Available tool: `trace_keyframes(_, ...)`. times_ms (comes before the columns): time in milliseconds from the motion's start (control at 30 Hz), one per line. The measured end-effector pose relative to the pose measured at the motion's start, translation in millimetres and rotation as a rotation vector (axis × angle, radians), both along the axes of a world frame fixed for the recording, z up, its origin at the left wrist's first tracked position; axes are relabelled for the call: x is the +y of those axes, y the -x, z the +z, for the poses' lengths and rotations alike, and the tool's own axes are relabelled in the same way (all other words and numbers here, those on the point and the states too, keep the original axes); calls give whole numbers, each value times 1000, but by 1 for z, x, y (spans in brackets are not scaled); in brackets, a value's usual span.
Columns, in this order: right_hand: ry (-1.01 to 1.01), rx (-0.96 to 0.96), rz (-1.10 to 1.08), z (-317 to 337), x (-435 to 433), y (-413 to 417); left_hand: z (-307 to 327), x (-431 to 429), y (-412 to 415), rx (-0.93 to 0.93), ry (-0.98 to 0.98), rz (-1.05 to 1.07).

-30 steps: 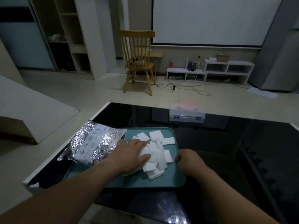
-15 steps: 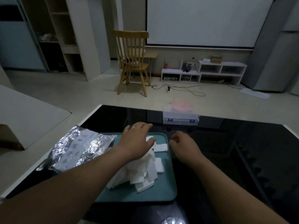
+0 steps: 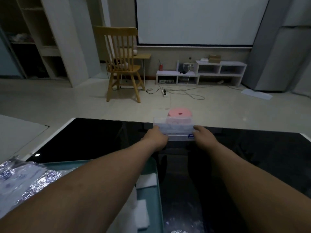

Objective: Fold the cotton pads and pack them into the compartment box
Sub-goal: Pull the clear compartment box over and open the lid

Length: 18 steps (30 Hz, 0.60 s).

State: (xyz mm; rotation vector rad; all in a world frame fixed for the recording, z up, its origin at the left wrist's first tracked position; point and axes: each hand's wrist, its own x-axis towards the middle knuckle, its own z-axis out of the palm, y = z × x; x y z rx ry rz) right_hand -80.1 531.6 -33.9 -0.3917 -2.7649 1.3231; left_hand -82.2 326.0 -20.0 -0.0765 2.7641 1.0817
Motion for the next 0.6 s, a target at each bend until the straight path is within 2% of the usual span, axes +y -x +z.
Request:
trace_keyframes(133,47,54,-79,6,9,-35,10,14,-29,60,-87,60)
trace_keyframes(333,159,68,-233,22,26,-167,33,36,-163,153,-107,148)
trace_keyframes(467,166,18,-274,16,26,-257,19,48,-250,115,-133,237)
trace_keyframes(600,209,-18,-266,6,24,-300,1,51,-301,107,-146,244)
